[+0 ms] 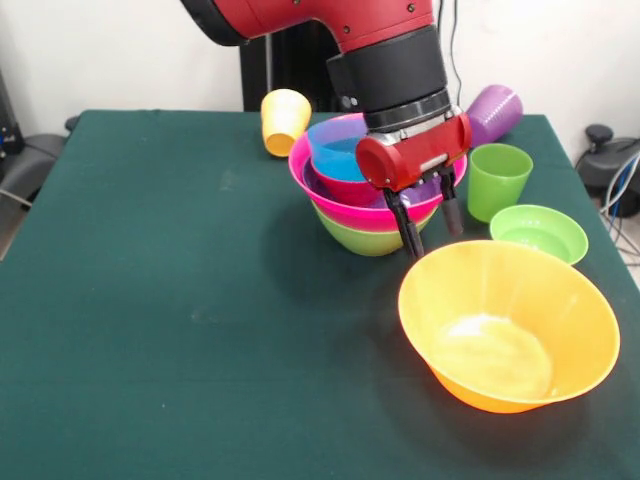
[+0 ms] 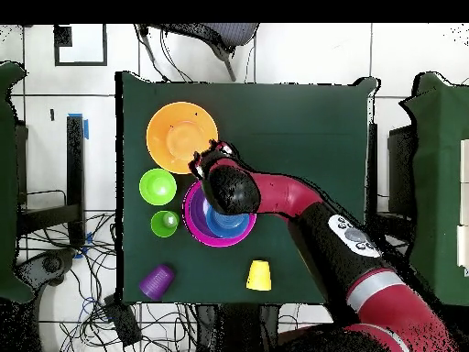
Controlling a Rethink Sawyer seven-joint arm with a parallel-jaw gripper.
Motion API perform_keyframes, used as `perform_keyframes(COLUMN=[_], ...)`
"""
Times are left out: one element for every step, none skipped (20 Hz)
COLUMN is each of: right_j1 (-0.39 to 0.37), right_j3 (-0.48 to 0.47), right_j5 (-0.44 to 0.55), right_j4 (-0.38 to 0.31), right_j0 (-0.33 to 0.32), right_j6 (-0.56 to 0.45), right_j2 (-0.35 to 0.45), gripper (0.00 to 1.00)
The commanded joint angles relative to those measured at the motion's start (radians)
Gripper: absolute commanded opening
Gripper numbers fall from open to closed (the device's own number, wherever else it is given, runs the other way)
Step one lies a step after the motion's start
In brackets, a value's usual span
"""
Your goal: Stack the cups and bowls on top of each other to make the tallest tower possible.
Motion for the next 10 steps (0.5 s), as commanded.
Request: perform_keyframes(right_j1=[0.010,0.011,0.009,0.007,0.011,0.016,0.016,0.012,0.006,-0.006], right_j3=[-0.125,-0.141,-0.144,-0.147,-0.145,-0.144,-0.139,-0.126,-0.100,-0.080], right_j5=[0.448,0.497,0.529,0.560,0.564,0.568,0.557,0.538,0.513,0.516], right_j4=[-0.027,-0.043,-0.058,-0.073,-0.082,-0.091,-0.098,-0.094,-0.091,-0.099], right_j0=[0.062,0.080,0.086,0.092,0.087,0.081,0.075,0.057,0.033,0.024], right_j6=[-0.046,-0.061,-0.064,-0.068,-0.063,-0.057,-0.047,-0.036,-0.025,-0.023], right_j2=[-0.049,-0.086,-0.108,-0.129,-0.128,-0.127,-0.124,-0.104,-0.083,-0.077], gripper=[1.00,1.00,1.00,1.00,1.00,1.00,1.00,1.00,1.00,1.00])
